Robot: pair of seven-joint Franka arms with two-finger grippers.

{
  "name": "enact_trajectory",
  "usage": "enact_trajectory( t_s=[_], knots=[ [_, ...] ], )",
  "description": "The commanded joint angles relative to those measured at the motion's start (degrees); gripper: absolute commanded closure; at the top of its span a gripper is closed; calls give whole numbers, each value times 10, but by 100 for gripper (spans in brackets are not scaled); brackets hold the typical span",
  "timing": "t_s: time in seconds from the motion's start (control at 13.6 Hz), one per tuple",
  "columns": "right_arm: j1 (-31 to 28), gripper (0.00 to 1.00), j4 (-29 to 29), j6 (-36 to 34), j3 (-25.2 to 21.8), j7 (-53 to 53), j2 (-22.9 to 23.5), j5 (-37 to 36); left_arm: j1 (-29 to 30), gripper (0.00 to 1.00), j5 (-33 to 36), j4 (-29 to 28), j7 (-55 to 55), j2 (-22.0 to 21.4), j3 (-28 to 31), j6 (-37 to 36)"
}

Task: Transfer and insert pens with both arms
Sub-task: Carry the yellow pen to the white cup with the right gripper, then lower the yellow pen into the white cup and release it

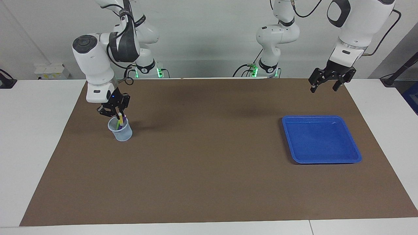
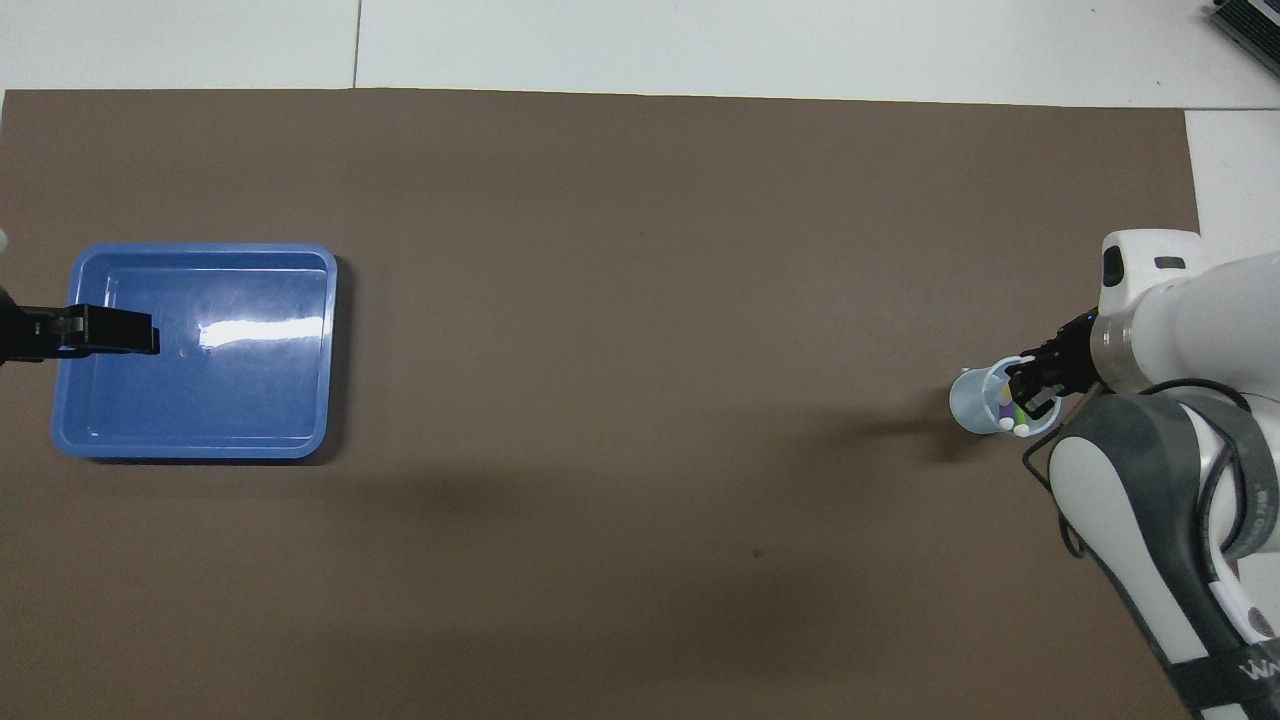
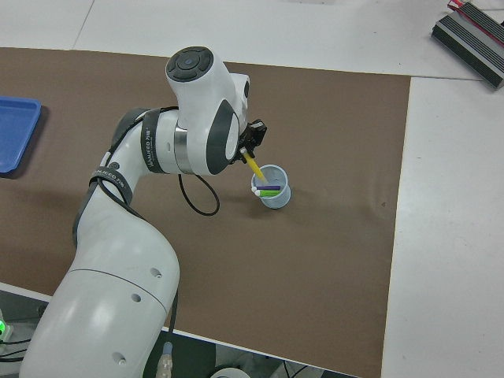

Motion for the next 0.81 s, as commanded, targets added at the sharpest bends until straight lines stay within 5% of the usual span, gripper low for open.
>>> enact_trajectory(
  t_s=[0.0, 0.37, 0.74],
  knots=[
    [-10, 42, -19, 10, 6, -10, -18, 13, -11, 0, 14, 34, 4, 24, 8, -12],
    [-17, 32, 5, -14, 6, -10, -14, 32, -16, 0, 14, 33, 6, 24, 8, -5],
    [-31, 31, 106, -144, 5, 33, -7, 71, -17, 0, 10, 48, 0, 30, 9, -5]
  ],
)
